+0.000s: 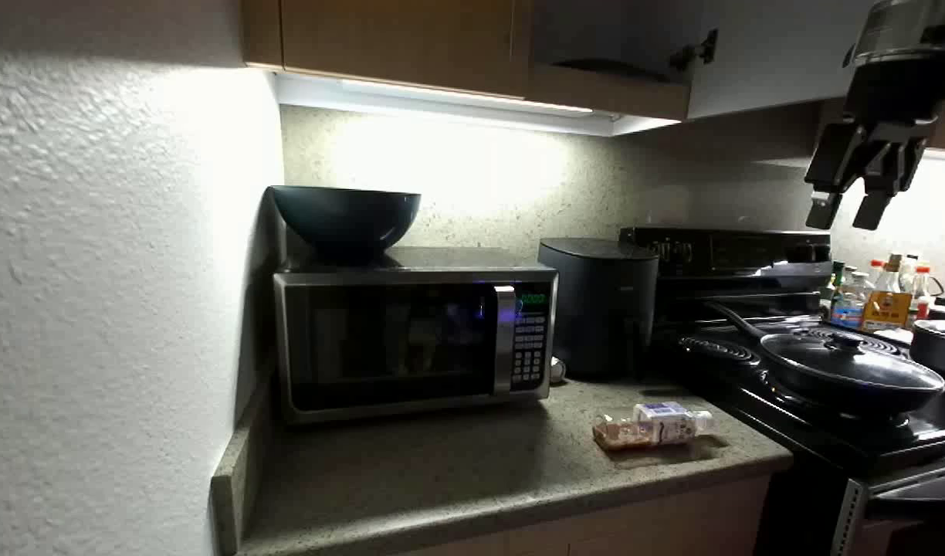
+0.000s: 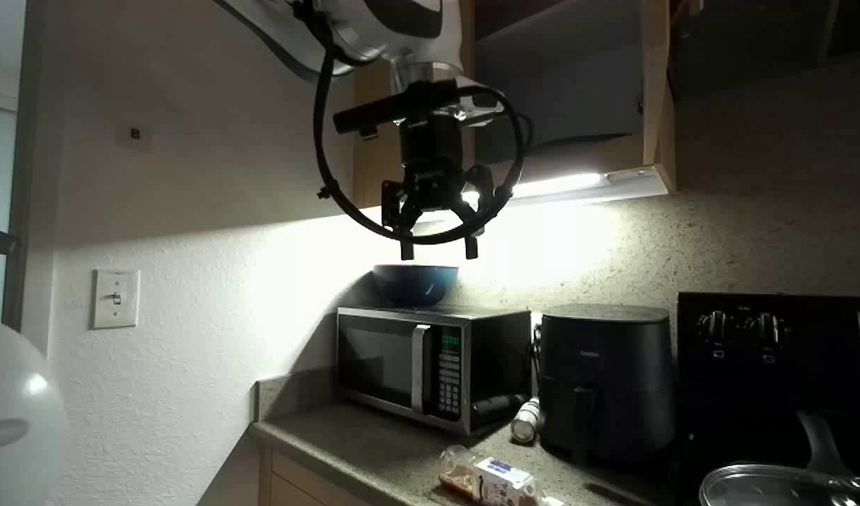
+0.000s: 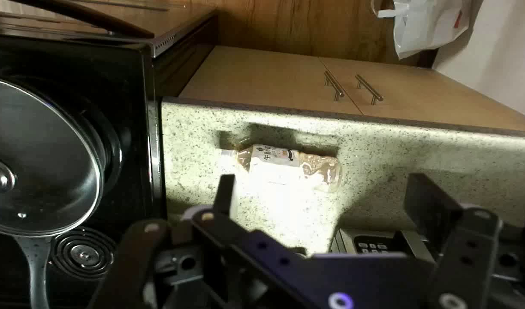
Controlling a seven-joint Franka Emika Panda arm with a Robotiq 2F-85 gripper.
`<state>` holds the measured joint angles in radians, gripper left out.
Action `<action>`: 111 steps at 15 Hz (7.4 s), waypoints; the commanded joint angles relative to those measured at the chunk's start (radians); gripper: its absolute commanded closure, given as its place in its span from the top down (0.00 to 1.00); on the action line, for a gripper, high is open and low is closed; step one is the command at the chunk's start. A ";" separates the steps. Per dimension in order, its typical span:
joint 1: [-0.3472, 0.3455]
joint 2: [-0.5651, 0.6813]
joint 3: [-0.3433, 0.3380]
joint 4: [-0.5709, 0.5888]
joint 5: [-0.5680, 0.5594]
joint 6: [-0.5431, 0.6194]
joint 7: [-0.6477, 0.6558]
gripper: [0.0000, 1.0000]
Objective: Put the bottle in the top cabinet
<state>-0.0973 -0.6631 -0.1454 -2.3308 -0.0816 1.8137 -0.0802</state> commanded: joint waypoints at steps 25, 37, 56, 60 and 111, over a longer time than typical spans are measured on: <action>0.025 0.353 0.038 0.068 0.003 0.155 -0.002 1.00; 0.028 0.598 0.037 0.111 0.013 0.302 -0.029 1.00; 0.011 0.917 0.073 0.314 0.058 0.305 -0.227 1.00; -0.004 1.027 0.097 0.399 0.017 0.270 -0.392 1.00; -0.086 1.148 0.115 0.590 0.055 0.084 -0.455 0.20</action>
<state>-0.1640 0.4942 -0.0321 -1.7361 -0.0659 1.9167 -0.5904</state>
